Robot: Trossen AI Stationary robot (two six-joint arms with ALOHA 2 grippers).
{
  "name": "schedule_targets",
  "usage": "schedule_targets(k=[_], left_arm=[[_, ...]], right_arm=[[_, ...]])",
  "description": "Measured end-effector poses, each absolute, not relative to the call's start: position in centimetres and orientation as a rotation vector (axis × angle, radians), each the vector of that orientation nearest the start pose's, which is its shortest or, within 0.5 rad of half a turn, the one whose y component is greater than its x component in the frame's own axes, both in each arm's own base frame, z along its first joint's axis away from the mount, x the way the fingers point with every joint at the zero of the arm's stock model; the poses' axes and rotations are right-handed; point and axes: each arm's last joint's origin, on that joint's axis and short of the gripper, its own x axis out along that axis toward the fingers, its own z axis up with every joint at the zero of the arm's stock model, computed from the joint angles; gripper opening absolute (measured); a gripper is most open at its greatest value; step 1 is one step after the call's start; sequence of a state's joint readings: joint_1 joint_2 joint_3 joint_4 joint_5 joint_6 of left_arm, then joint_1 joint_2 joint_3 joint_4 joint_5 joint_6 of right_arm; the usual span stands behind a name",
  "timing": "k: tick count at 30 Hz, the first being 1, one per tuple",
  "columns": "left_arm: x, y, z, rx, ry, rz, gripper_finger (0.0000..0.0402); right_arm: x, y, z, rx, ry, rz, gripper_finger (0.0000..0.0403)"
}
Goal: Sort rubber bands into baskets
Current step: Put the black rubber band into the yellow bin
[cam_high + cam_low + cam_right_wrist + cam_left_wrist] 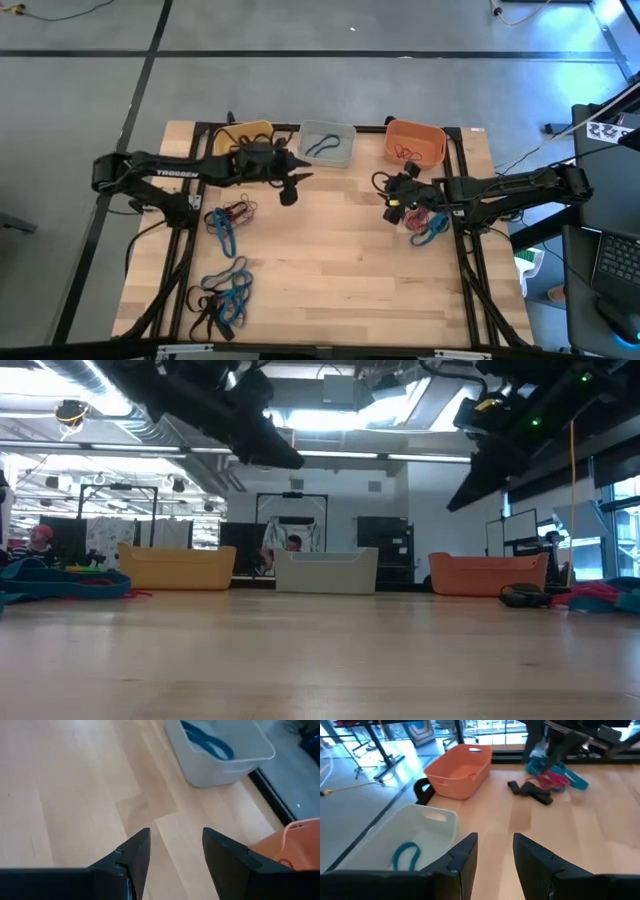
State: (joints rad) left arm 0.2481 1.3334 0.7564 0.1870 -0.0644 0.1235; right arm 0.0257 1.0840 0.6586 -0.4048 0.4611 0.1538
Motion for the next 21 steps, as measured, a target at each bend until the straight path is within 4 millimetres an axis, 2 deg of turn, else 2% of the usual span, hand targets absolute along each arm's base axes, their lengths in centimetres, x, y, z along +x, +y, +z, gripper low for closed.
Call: schedule_targets(k=[13, 21], left_arm=[[27.6, 6.6, 23.6, 0.12, 0.416, 0.257, 0.0123], [27.6, 6.6, 23.6, 0.122, 0.416, 0.258, 0.0123]], right_arm=[[18.5, -2.4, 20.5, 0.11, 1.065, -0.482, 0.0182], [18.6, -2.0, 20.2, 0.179, 1.09, -0.242, 0.0182]])
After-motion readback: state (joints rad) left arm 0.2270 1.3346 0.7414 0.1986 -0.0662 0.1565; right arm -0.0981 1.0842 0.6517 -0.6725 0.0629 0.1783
